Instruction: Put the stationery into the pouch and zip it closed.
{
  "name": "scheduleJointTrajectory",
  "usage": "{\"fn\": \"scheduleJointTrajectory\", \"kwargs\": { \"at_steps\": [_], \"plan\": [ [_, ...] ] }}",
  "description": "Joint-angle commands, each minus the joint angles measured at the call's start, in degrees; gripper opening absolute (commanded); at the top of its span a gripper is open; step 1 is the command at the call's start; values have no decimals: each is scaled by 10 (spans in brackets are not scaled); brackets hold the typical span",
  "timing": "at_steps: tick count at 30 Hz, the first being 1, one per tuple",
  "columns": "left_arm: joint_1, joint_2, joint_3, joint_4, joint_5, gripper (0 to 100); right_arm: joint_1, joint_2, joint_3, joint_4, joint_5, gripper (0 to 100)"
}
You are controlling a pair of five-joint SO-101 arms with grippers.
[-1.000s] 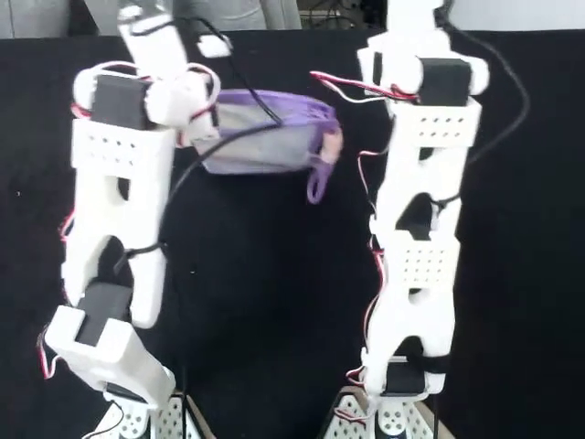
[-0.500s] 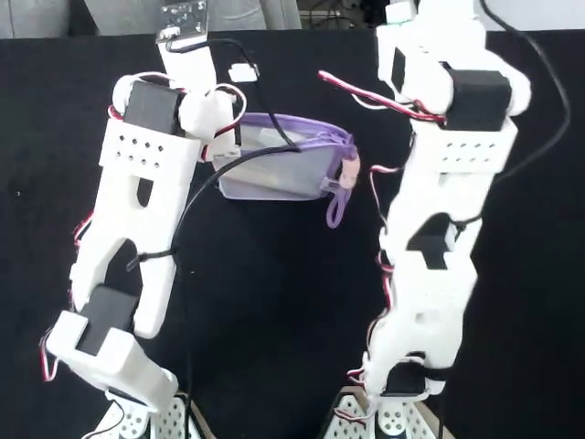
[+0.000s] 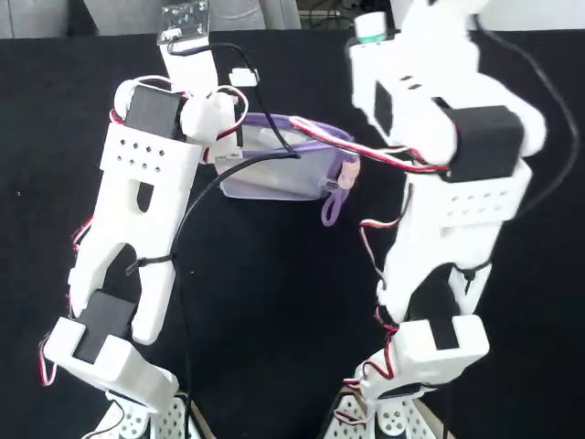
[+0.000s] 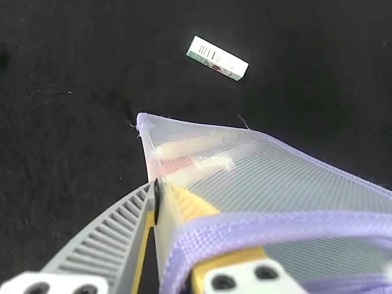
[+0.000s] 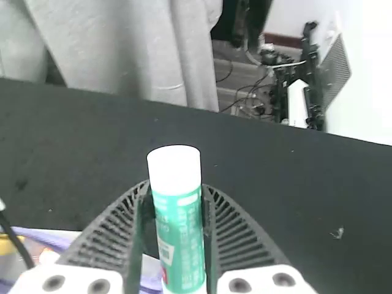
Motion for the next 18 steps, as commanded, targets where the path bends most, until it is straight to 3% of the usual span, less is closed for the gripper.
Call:
{"fn": "scheduleJointTrajectory", "kwargs": {
  "at_steps": [1,10,18],
  "plan": [
    [20,-4,3,-7,8,30,-25,-32,3,17,-5,11],
    [16,-4,3,-7,8,30,-27,-118,59,16,-5,11],
    [18,-4,3,-6,8,30,-81,-193,161,-22,-4,11]
  ]
}}
